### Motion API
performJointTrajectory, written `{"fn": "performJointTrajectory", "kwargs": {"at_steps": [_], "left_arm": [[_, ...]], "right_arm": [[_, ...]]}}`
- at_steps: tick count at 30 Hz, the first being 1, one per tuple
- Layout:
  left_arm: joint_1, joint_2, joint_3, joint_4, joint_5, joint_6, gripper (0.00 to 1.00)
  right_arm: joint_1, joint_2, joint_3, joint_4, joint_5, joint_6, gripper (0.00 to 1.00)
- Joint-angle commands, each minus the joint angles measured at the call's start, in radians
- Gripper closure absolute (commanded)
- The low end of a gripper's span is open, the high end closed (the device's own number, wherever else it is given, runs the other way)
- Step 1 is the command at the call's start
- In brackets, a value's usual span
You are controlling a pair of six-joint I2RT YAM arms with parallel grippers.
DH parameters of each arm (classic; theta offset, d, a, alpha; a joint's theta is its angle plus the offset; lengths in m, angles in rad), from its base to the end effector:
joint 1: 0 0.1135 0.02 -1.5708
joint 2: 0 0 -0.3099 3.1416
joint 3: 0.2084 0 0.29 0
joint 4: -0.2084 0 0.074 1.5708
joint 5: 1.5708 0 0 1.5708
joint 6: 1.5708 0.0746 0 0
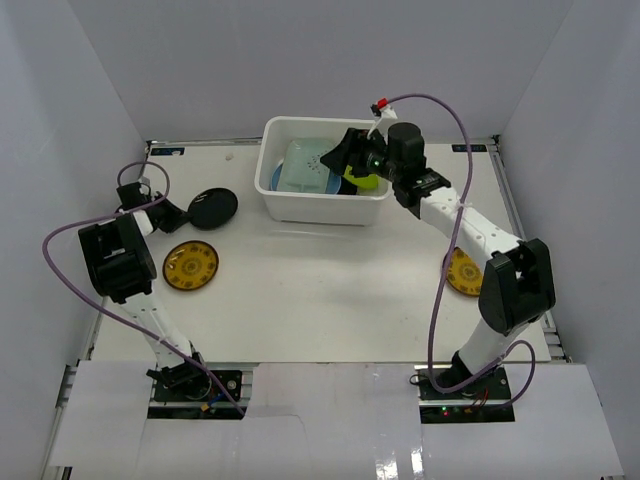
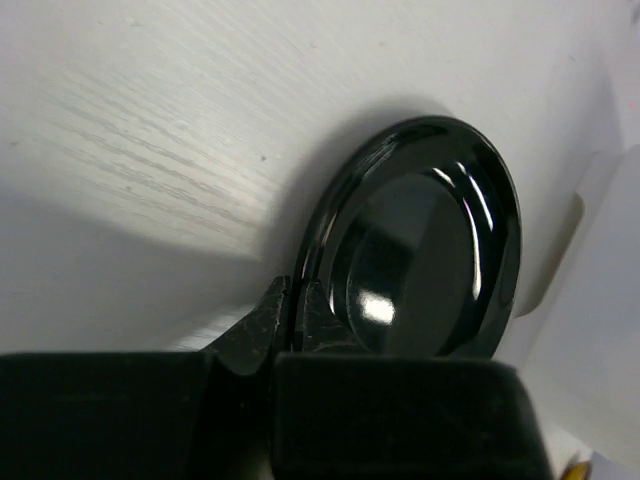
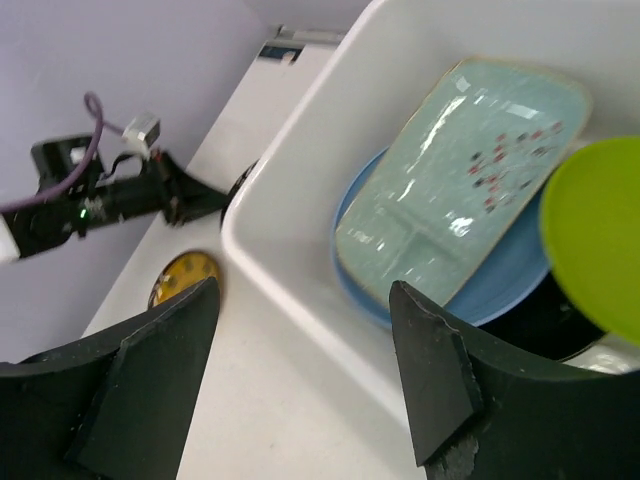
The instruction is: Place the plates into the plastic bin on the countertop
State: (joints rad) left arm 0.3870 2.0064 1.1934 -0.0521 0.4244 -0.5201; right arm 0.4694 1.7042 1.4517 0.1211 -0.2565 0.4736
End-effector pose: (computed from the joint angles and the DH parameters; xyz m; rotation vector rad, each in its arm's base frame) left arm 0.4574 0.1533 0.1215 -0.8828 2.2468 -0.5763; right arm 0.4336 0.2412 0.3887 -0.1968 1.7743 0.9100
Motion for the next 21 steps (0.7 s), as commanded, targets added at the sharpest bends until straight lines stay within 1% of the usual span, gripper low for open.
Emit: {"fn": "performJointTrajectory", "kwargs": {"at_steps": [1,2,4,5,6,7,8,9,10,11,12,14,15,17,20,21], "left_arm": [[0.0,-0.021,-0.046,-0.014,-0.019,0.014,0.97],[0.0,-0.037,-0.052,-0.014,-0.033,0.002,1.0],[0.0,-0.066,-0.086,0.0,-0.053,-0.021,1.0],[-0.002,-0.089,-0.11,0.015,-0.07,-0.044,1.0],[0.0,-0.15,-0.141,0.064,-0.094,-0.113,1.0],[0.0,-0.182,-0.2,0.099,-0.101,-0.144,1.0],[0.0,-0.214,-0.221,0.112,-0.107,-0.173,1.0],[0.001,-0.283,-0.236,0.112,-0.133,-0.223,1.0],[0.0,-0.32,-0.261,0.113,-0.137,-0.241,1.0],[0.0,-0.357,-0.267,0.115,-0.141,-0.254,1.0],[0.001,-0.43,-0.273,0.112,-0.144,-0.264,1.0],[0.0,-0.507,-0.279,0.112,-0.144,-0.299,1.0],[0.0,-0.581,-0.278,0.109,-0.139,-0.31,1.0],[0.0,-0.652,-0.285,0.112,-0.125,-0.356,1.0],[-0.01,-0.782,-0.313,0.124,-0.075,-0.429,1.0],[-0.017,-0.814,-0.322,0.127,-0.07,-0.439,1.0]], "right_arm": [[0.09,-0.04,-0.103,0.112,-0.056,0.045,0.25],[0.119,-0.043,-0.132,0.112,-0.052,0.04,0.25],[0.182,-0.044,-0.157,0.114,-0.023,0.016,0.25],[0.251,-0.035,-0.171,0.118,0.031,0.007,0.25],[0.279,-0.028,-0.188,0.121,0.055,0.007,0.25],[0.325,-0.002,-0.194,0.135,0.072,0.026,0.25],[0.342,0.015,-0.198,0.149,0.066,0.051,0.25],[0.359,0.026,-0.211,0.166,0.071,0.074,0.26],[0.395,0.047,-0.214,0.176,0.091,0.101,0.26],[0.419,0.06,-0.212,0.184,0.15,0.105,0.27],[0.439,0.074,-0.197,0.18,0.172,0.106,0.29],[0.498,0.119,-0.174,0.167,0.248,0.126,0.32],[0.515,0.136,-0.15,0.167,0.261,0.132,0.34],[0.554,0.195,-0.125,0.166,0.322,0.17,0.36],[0.58,0.276,-0.088,0.187,0.344,0.241,0.41],[0.587,0.322,-0.076,0.187,0.349,0.255,0.42]]}}
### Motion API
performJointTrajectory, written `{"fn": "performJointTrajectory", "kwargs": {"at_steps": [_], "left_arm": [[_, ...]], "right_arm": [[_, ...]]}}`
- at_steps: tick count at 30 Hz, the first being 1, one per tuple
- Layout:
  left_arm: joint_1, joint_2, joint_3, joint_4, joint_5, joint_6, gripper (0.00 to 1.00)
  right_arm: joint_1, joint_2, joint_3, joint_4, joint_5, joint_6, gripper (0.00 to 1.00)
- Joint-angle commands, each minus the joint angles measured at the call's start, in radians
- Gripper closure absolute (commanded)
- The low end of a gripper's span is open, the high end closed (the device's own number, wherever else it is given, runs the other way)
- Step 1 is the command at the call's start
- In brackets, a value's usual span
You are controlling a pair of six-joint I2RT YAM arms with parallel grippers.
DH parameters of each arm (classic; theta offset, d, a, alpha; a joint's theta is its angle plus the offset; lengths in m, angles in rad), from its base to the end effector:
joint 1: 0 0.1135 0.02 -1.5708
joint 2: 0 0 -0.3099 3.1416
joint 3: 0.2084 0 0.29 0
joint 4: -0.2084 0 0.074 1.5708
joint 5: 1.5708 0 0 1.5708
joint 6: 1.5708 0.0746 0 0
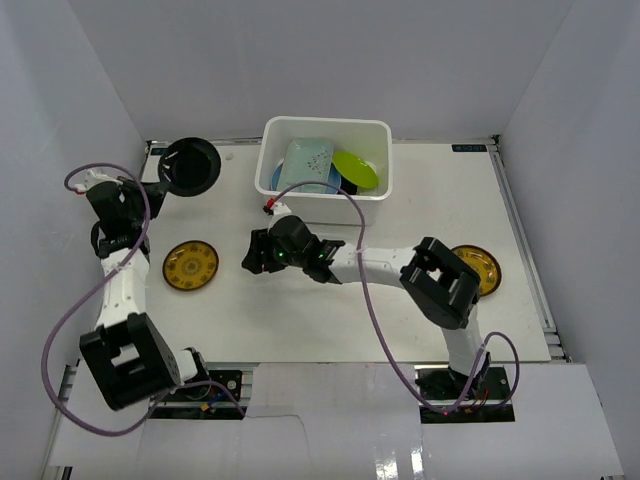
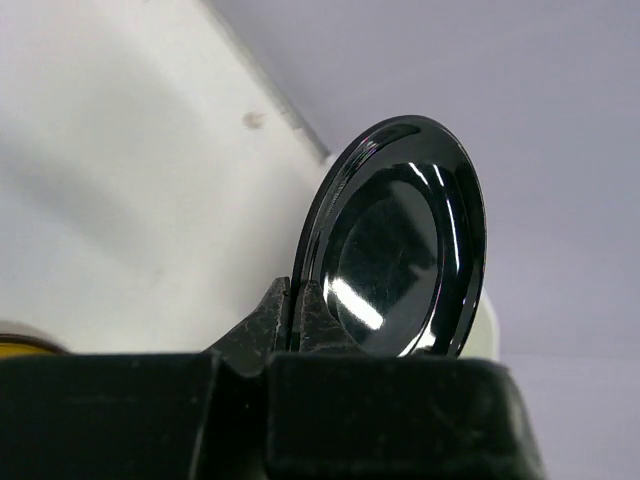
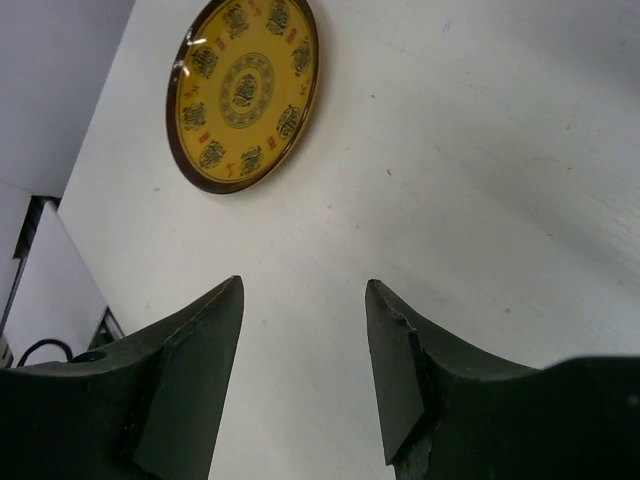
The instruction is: Place the plates into the plastic bin on the countertop
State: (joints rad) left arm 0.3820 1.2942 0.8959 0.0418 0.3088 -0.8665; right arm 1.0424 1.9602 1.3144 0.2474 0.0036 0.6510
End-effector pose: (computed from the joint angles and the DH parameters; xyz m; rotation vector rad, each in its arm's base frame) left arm 0.3389 0.1117 0.3063 -0.9677 1.7039 -0.6190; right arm 0.2711 0.4639 0.2197 -0.4136 2.0994 1.0619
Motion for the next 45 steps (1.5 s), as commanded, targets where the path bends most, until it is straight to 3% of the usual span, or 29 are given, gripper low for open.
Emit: {"fn": "performJointTrajectory", "kwargs": {"at_steps": [1,7,18,21,22,24,25,28,33,38,41,44,45], "left_arm": [[-0.02,-0.157,-0.032,0.033,0.052,-0.098,1.0],[-0.083,-0.242,-0.051,0.026,0.119,-0.137,1.0],[-0.275,-0.187,0.035,0.035,0.159,-0.131,1.0],[-0.298,-0.174,0.054,0.036,0.159,-0.128,1.0],[-0.304,-0.173,0.064,0.035,0.156,-0.117,1.0],[-0.304,-0.168,0.074,0.033,0.158,-0.114,1.0],[-0.31,-0.162,0.086,0.027,0.154,-0.102,1.0],[-0.313,-0.142,0.106,0.023,0.142,-0.094,1.0],[-0.362,-0.075,0.208,-0.008,0.09,-0.046,1.0],[-0.489,0.1,0.356,-0.091,-0.043,0.067,1.0],[-0.534,0.192,0.464,-0.135,-0.106,0.109,1.0],[-0.58,0.309,0.558,-0.169,-0.155,0.152,1.0],[-0.592,0.368,0.61,-0.192,-0.165,0.17,1.0]], "right_arm": [[0.018,0.089,0.097,0.058,0.085,0.093,0.42],[0.033,0.271,0.258,0.02,0.065,0.153,0.41],[0.039,0.58,0.632,-0.066,0.05,0.303,0.43],[0.039,0.637,0.684,-0.068,0.047,0.351,0.51],[0.039,0.644,0.684,-0.051,0.038,0.37,0.67],[0.039,0.635,0.648,-0.028,0.036,0.381,0.78],[0.041,0.623,0.617,-0.013,0.035,0.39,0.92],[0.041,0.484,0.384,0.126,0.05,0.372,0.92],[0.033,0.093,-0.014,0.297,0.108,0.23,0.92],[-0.054,-0.324,-0.398,0.306,0.046,0.116,0.92],[-0.138,-0.575,-0.533,0.224,0.022,0.046,0.92],[-0.236,-0.783,-0.563,0.077,0.029,-0.04,0.92],[-0.283,-0.823,-0.561,0.05,-0.035,-0.054,0.92]]}}
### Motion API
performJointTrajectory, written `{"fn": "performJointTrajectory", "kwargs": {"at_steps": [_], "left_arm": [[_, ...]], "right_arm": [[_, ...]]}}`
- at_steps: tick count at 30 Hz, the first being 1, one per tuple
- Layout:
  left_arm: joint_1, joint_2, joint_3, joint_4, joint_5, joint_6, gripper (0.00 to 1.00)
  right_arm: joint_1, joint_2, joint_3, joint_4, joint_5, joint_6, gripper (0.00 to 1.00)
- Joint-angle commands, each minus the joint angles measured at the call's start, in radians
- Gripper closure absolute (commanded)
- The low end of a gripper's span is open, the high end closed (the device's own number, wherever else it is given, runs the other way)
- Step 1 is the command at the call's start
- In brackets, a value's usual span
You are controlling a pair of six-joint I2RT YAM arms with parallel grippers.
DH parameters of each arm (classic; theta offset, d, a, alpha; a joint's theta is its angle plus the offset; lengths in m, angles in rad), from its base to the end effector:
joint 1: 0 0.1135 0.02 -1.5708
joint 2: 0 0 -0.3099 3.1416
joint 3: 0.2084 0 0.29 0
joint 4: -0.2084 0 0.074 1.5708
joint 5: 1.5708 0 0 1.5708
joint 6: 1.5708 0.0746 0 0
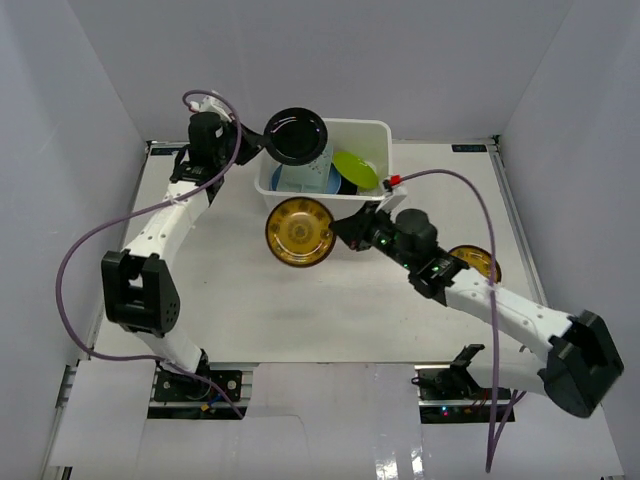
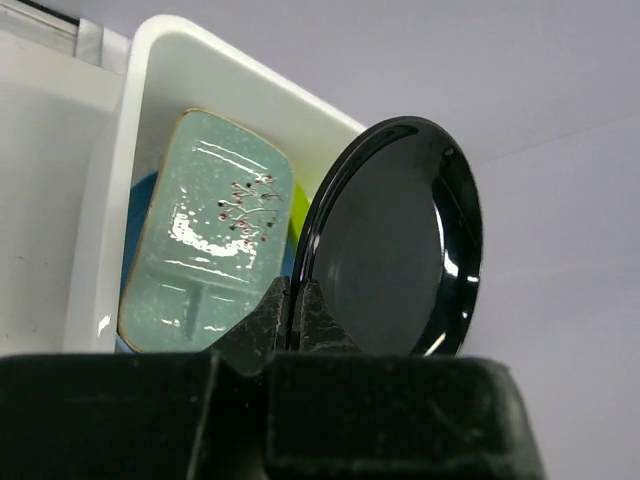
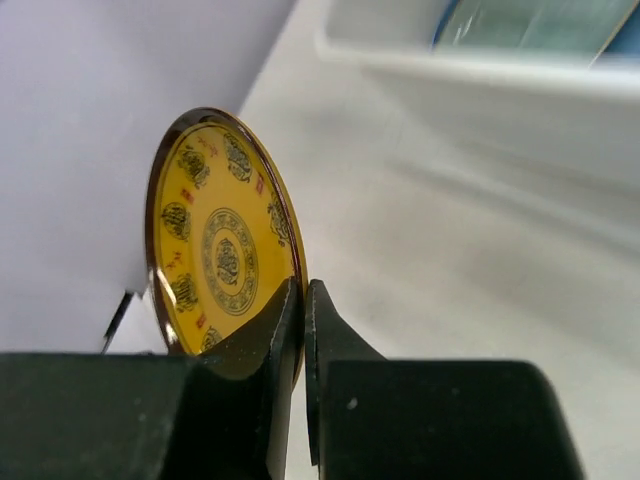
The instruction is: Place the plates into the plastic bin on the countertop
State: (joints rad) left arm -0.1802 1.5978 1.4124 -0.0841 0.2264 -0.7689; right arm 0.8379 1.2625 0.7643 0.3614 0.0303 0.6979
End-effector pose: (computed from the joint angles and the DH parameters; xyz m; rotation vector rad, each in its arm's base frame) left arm 0.4492 -0.0989 0.3909 -0.3973 1.8825 -0.8606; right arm 0.2365 0.2594 0.3057 -0.1043 1.8355 1.0932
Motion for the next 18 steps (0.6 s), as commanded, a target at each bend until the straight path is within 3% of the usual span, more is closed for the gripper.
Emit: {"fn": "performJointTrajectory", "kwargs": {"at_steps": [1,4,7,15,18], "left_arm": [[-0.057,0.094,0.12,-0.078,-0.096,0.085,1.0],[-0.106,0.207,0.213,-0.124,-0.145,0.125,1.0],[-0.13,0.308,0.293,-0.164,-0.186,0.146,1.0],[-0.148,0.419,0.365,-0.241,-0.312,0.192,0.99],[-0.146,0.427,0.364,-0.252,-0.338,0.21,0.74]], "right_arm": [[-0.124,-0.158,-0.011,-0.078,-0.108,-0.1,0.92],[-0.352,-0.221,0.052,-0.11,-0.213,-0.11,0.92],[-0.448,-0.152,0.18,-0.141,-0.233,-0.141,0.92],[-0.527,0.199,0.521,-0.183,-0.193,-0.175,0.92],[-0.525,0.371,0.712,-0.268,-0.182,-0.196,0.92]]}}
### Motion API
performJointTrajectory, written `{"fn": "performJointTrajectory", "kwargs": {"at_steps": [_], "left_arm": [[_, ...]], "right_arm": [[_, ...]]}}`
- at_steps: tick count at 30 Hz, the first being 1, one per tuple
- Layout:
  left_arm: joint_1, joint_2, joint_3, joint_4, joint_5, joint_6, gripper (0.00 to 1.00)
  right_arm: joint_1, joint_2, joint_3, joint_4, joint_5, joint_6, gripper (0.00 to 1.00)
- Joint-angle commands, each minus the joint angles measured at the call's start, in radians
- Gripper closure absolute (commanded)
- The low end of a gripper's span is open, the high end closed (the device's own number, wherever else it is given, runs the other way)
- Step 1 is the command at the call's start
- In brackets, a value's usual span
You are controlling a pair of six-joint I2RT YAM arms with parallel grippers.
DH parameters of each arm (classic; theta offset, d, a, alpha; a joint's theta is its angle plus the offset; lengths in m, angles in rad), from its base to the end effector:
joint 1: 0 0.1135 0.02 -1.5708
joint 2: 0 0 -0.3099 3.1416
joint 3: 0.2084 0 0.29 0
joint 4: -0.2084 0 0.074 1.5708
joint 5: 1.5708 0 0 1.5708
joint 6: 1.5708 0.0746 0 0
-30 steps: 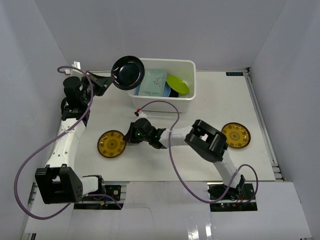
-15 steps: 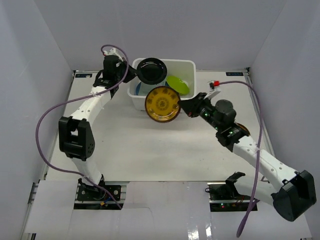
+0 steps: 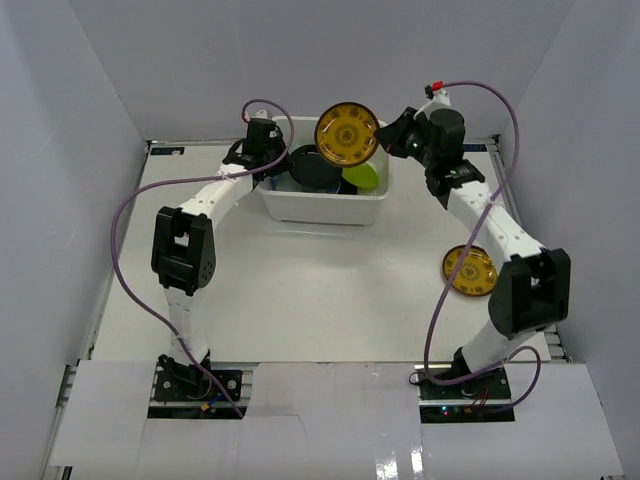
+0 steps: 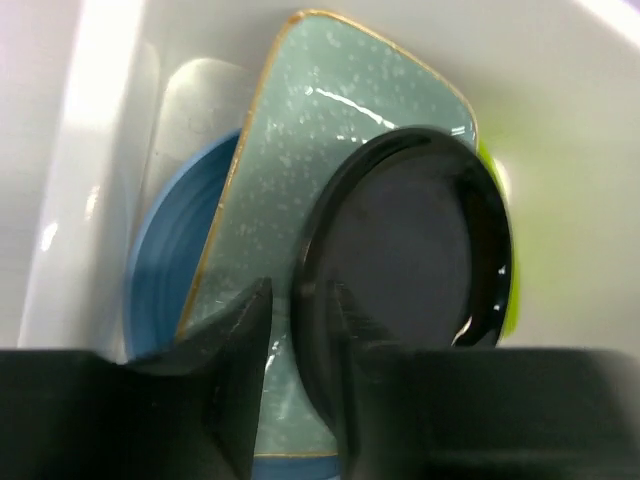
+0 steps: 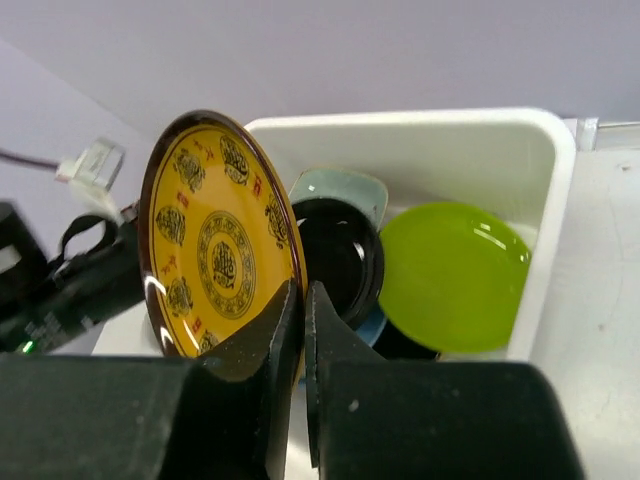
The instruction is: Place the plates into the plastic bin on the countertop
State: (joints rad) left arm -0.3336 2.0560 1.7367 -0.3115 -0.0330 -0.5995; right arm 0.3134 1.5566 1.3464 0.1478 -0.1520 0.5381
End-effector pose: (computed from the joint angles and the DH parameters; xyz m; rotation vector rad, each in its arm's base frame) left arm 0.5420 -0.1852 0.2679 -0.3160 2.2213 -0.4796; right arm 0.4275 0.1504 0.4136 0.0692 1.6883 0.7708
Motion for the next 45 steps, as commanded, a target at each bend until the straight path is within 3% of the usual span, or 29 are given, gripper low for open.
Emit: {"fn": "performJointTrajectory", "kwargs": {"at_steps": [1,5,8,17,19,20,21,25,29,35,39,45], "left_arm": [[0.005,-0.031,0.038,-0.026,-0.079,0.044,0.54],[-0.001,-0.1,0.014,0.004,-0.076,0.058,0.24],[-0.015,-0.174,-0.023,0.061,-0.077,0.07,0.16],[-0.08,-0.485,-0.23,0.18,-0.016,0.064,0.17],[-0.133,-0.525,-0.309,0.169,0.022,0.041,0.18],[-0.172,-0.539,-0.343,0.167,0.031,0.029,0.18],[-0.192,-0.551,-0.377,0.17,0.031,0.014,0.18],[-0.303,-0.594,-0.511,0.173,0.061,-0.057,0.19],[-0.459,-0.536,-0.54,0.19,0.076,-0.106,0.19],[-0.655,-0.329,-0.413,0.221,0.07,-0.144,0.19],[-0.716,-0.136,-0.281,0.227,0.091,-0.181,0.2],[-0.743,0.197,-0.035,0.224,0.11,-0.256,0.27]], "right_arm": [[0.0,0.15,0.202,-0.066,0.0,-0.036,0.92],[0.013,0.31,0.368,-0.146,-0.006,-0.049,0.92],[0.033,0.384,0.419,-0.188,-0.008,-0.052,0.92],[0.108,0.49,0.453,-0.252,0.011,-0.073,0.92],[0.118,0.503,0.467,-0.269,0.005,-0.081,0.82],[0.116,0.502,0.471,-0.28,-0.003,-0.081,0.65],[0.115,0.487,0.474,-0.281,-0.003,-0.081,0.58],[0.083,0.386,0.471,-0.281,-0.014,-0.089,0.38],[0.001,0.228,0.427,-0.281,-0.073,-0.081,0.37],[-0.192,-0.143,0.234,-0.281,-0.136,-0.086,0.44],[-0.29,-0.378,0.1,-0.293,-0.224,-0.096,0.44],[-0.3,-0.584,-0.087,-0.284,-0.256,-0.069,0.45]]}}
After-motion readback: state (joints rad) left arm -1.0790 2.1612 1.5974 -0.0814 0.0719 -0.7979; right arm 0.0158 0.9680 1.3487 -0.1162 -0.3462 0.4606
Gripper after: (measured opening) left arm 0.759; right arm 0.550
